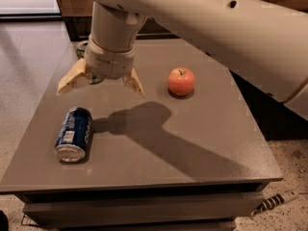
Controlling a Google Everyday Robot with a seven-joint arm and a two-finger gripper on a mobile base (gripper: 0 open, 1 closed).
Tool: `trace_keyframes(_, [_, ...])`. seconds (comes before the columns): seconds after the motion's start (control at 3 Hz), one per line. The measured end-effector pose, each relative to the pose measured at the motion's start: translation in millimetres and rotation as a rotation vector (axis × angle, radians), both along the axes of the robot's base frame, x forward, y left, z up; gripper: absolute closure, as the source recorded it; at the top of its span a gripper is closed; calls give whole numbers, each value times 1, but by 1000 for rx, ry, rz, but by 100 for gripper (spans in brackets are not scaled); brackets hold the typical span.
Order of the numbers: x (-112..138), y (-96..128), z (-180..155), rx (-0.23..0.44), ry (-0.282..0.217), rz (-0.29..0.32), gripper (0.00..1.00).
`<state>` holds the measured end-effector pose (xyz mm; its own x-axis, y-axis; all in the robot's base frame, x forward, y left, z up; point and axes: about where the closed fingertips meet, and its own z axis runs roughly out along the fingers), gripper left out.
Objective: Place pepsi can upright
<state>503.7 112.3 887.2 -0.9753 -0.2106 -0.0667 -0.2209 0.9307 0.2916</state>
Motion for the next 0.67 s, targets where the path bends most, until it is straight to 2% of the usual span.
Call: trace_keyframes(0.67, [-6,3,-15,-55,28,-60,0])
